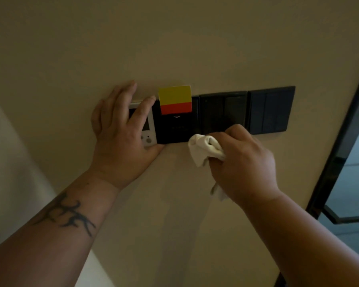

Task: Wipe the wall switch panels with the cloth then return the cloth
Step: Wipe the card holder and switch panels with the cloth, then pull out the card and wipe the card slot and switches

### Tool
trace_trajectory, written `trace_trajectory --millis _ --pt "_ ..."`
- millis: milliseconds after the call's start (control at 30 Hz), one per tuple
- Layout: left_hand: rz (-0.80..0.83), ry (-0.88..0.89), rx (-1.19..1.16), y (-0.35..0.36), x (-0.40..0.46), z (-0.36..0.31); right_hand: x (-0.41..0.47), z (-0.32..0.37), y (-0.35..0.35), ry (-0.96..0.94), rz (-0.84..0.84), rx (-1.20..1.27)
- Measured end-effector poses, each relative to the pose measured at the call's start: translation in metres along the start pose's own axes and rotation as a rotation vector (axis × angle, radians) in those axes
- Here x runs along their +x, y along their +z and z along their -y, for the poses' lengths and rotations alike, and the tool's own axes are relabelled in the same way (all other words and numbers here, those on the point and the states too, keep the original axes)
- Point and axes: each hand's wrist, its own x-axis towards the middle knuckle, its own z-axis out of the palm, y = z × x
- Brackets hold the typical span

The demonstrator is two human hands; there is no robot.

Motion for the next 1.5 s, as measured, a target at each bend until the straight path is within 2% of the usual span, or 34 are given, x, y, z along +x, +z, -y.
trace_trajectory --millis 67,233,600,733,867,1067,1167,1367,1500 --pt "0.01 -0.008 0.003 -0.001 0.0 -0.001 -0.004 0.001 0.0 0.008 -0.022 0.032" --pt "0.032 -0.022 0.017 -0.003 0.0 -0.004 0.004 0.03 0.016 -0.136 0.045 0.093" --pt "0.111 -0.09 0.027 -0.027 0.005 -0.022 0.017 -0.016 -0.022 0.098 0.041 0.237" --pt "0.008 -0.191 -0.126 -0.041 0.024 -0.037 0.026 -0.011 -0.035 0.087 0.086 0.281" --pt "-0.001 -0.376 -0.368 -0.041 0.044 -0.05 0.028 -0.006 -0.042 0.127 0.109 0.282" --pt "0.052 -0.478 -0.543 -0.04 0.057 -0.044 0.033 0.0 -0.058 0.222 0.113 0.24" --pt "-0.018 -0.485 -0.61 -0.047 0.069 -0.037 0.04 0.0 -0.063 0.241 0.096 0.214" --pt "-0.32 -0.505 -0.71 -0.059 0.069 -0.02 0.06 0.026 -0.068 0.262 0.039 0.291" --pt "-0.318 -0.52 -0.65 -0.053 0.048 -0.014 0.081 0.047 -0.055 0.236 0.139 0.216"
